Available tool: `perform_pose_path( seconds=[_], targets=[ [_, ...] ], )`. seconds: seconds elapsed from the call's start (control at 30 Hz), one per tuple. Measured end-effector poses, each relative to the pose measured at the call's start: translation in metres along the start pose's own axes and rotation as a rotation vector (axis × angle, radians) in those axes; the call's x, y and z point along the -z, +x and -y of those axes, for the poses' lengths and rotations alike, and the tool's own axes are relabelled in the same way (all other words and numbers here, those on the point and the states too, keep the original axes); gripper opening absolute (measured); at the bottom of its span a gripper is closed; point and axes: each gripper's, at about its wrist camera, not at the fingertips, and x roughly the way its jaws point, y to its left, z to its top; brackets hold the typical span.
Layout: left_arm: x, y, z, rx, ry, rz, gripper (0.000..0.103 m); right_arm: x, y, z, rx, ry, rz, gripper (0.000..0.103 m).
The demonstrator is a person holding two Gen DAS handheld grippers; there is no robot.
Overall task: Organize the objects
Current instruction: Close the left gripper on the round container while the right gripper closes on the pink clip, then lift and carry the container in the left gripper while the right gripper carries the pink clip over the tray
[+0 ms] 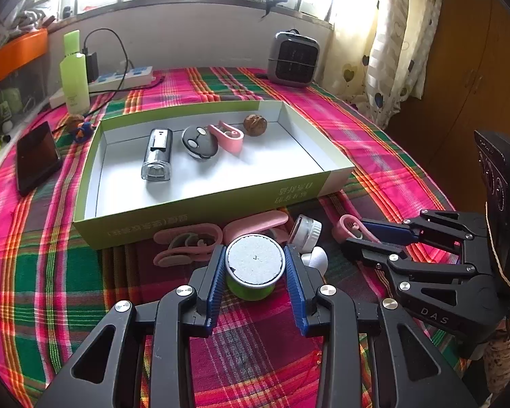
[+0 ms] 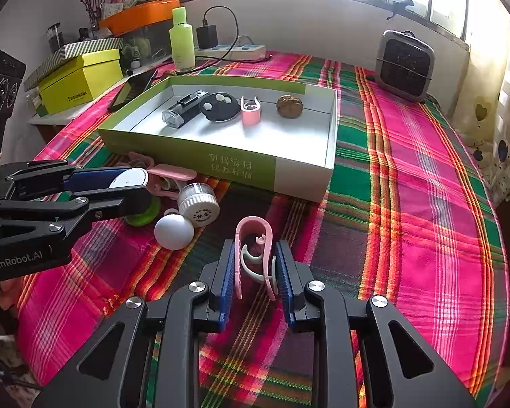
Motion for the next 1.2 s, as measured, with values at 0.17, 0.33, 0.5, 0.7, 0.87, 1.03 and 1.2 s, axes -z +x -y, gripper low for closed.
perform_pose_path(
  seconds=[0.17, 0.33, 0.5, 0.7, 0.87, 1.03, 1.2],
  targets=[
    [0.0, -0.003, 0.001, -0.003, 0.003, 0.007, 0.032, 0.0, -0.003, -0.002, -0.001, 0.0, 0.01, 0.025],
    [0.0, -0.01, -0.001, -0.006, -0.002, 0.016, 0.032, -0.001, -0.007, -0.005, -0.004, -0.002, 0.017, 0.025],
    [-0.003, -0.019, -0.003, -0.007, -0.004, 0.035, 0.032, -0.005, -0.014, -0.008, -0.01, -0.006, 0.032, 0.025],
    [-0.006, -0.026, -0.008, -0.01, -0.008, 0.048, 0.032, -0.013, -0.021, -0.013, -0.023, -0.011, 0.056, 0.025],
    [-0.01, -0.031, -0.014, -0.009, -0.017, 0.06, 0.032, -0.021, -0.024, -0.018, -0.04, -0.014, 0.071, 0.025],
    [-0.015, -0.034, -0.02, -0.013, -0.023, 0.07, 0.032, -0.029, -0.023, -0.02, -0.051, -0.012, 0.081, 0.025],
    [-0.019, -0.035, -0.024, -0.017, -0.027, 0.074, 0.032, -0.035, -0.021, -0.021, -0.054, -0.012, 0.084, 0.025]
  ],
)
